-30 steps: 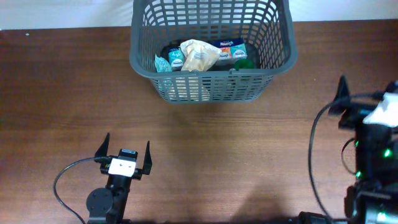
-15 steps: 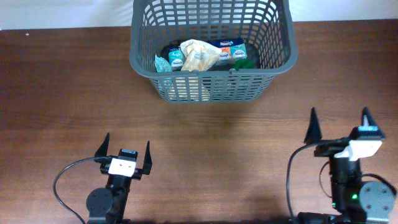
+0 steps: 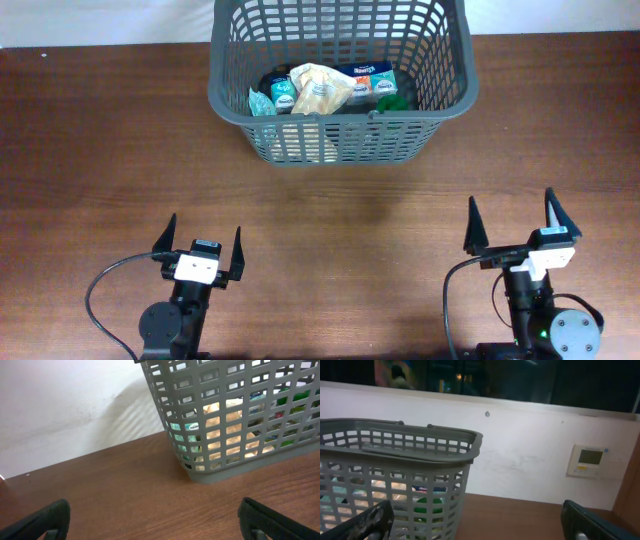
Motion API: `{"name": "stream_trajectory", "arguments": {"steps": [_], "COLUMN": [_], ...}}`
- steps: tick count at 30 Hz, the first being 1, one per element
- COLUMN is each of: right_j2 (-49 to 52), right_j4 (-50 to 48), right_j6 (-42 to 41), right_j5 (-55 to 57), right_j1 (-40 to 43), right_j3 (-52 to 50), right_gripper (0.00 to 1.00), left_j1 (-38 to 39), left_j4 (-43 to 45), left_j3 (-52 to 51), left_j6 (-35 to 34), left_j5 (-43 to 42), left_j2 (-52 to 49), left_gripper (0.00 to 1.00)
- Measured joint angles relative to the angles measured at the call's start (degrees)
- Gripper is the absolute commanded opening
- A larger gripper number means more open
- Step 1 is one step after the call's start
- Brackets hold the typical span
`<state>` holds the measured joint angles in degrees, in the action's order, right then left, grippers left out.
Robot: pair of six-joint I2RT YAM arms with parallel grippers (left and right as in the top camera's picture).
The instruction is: Pack container
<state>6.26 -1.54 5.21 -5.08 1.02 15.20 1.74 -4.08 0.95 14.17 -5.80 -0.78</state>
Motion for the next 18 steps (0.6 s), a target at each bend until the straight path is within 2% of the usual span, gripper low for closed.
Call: {"name": "stream_trajectory", "arguments": {"steps": [8, 18], "right_j2": [-5.1, -5.4], "right_j4": [-0.1, -0.3], "right_j6": [0.0, 0.0], "right_j5": [0.0, 0.0], "right_j1": [0.0, 0.0], "right_j3": [-3.7, -4.7], "right_gripper": [0.99, 0.99], "left_j1": [0.0, 0.0], "left_j4": [0.0, 0.0], "left_j3": [0.0, 0.0], "left_j6": [0.0, 0.0], "left_j5": [0.0, 0.0], "left_j2": [0.0, 0.0], "left_gripper": [0.99, 0.99]}}
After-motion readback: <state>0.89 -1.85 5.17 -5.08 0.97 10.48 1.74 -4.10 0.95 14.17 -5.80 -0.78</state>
